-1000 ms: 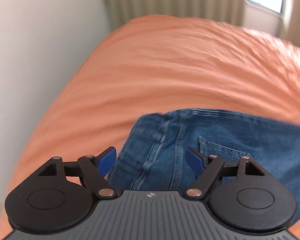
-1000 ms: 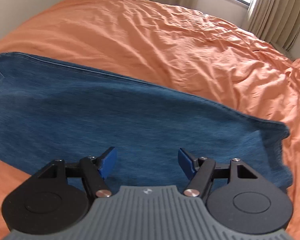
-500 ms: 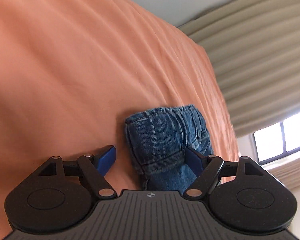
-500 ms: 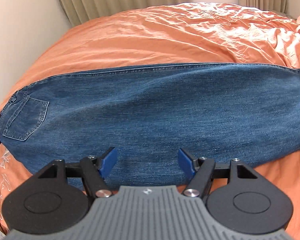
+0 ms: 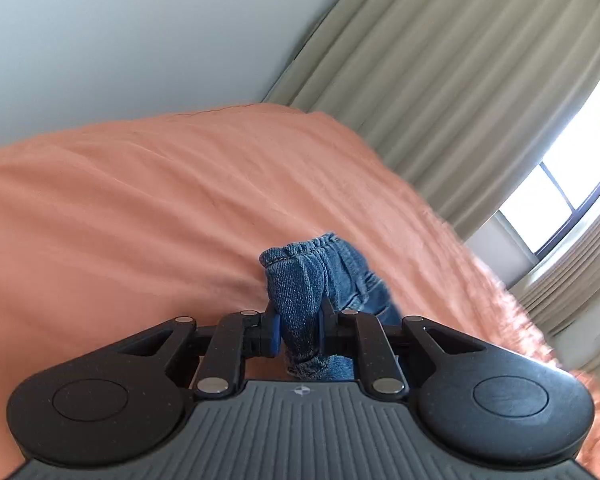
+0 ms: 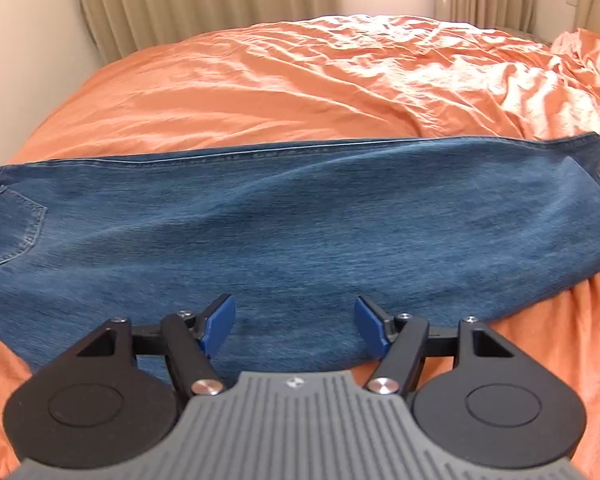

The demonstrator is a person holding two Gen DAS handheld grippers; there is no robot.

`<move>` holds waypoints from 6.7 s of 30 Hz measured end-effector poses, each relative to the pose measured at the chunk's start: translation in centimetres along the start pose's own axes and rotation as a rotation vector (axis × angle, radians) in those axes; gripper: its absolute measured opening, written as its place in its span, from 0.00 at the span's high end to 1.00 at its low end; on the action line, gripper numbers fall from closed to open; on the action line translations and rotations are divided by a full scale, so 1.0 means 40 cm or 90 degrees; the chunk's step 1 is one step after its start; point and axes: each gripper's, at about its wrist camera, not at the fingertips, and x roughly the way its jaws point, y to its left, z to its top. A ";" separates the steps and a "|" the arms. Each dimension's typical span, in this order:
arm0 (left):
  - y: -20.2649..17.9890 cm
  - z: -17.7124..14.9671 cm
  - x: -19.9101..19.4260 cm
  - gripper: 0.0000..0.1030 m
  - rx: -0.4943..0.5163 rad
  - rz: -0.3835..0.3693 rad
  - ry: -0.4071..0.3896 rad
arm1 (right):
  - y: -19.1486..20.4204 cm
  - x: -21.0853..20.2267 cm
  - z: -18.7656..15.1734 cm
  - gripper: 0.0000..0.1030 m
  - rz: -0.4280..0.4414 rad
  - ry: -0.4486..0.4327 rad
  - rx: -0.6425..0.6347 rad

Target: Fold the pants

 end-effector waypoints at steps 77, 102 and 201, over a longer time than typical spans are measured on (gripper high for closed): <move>-0.999 -0.719 0.268 0.52 0.560 -0.115 0.302 | -1.163 0.035 -0.064 0.67 0.207 -0.128 0.670; -1.209 -0.804 0.512 0.94 0.559 -0.145 0.312 | -1.115 -0.034 0.067 0.95 0.150 -0.165 0.511; -0.668 -0.447 0.396 0.94 0.333 -0.167 0.282 | -0.282 0.351 0.335 1.00 0.017 -0.037 -0.057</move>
